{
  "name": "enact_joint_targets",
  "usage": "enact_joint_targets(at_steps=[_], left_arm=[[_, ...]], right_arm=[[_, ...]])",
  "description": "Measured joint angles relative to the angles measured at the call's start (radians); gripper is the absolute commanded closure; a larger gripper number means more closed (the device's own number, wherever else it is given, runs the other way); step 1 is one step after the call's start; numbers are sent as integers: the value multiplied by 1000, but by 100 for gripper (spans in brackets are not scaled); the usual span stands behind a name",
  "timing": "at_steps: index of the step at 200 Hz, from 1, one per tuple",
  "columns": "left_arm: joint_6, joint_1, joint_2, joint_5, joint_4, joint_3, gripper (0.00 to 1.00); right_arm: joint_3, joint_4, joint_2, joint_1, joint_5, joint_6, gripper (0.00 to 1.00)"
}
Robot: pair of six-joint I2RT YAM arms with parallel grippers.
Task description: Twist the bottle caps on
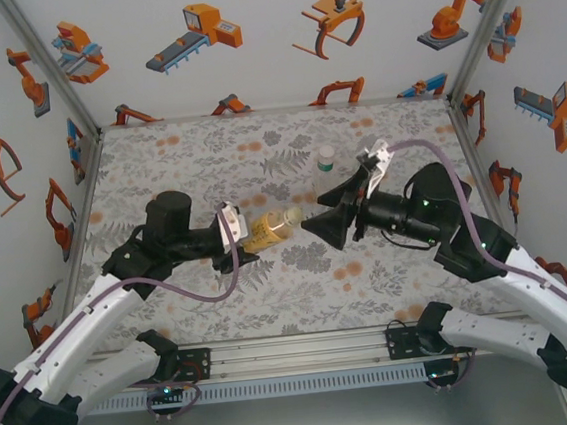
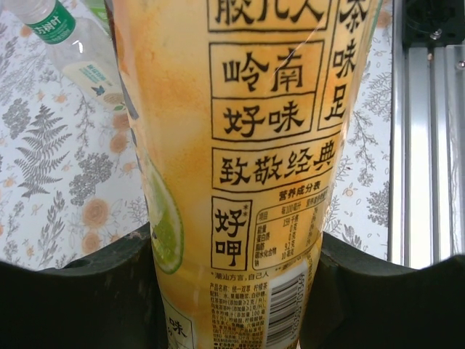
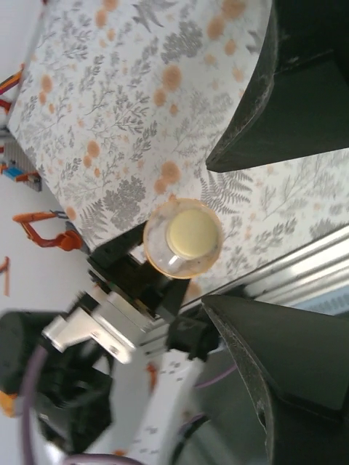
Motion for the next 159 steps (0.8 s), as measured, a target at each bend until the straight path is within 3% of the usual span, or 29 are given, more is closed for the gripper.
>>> enact_joint_targets(at_steps=[30, 69, 104, 159], left_arm=[[21, -16, 20, 18, -32, 3, 100], [61, -39, 48, 69, -97, 29, 100], [87, -45, 75, 126, -138, 52, 100], [106, -45, 84, 161, -174, 55, 100]], right_arm=[[16, -95, -13, 0, -184, -315, 38], [99, -248, 38, 0, -286, -604, 39], [110, -298, 75, 0, -332, -711, 43], [110, -298, 93, 0, -360, -749, 48]])
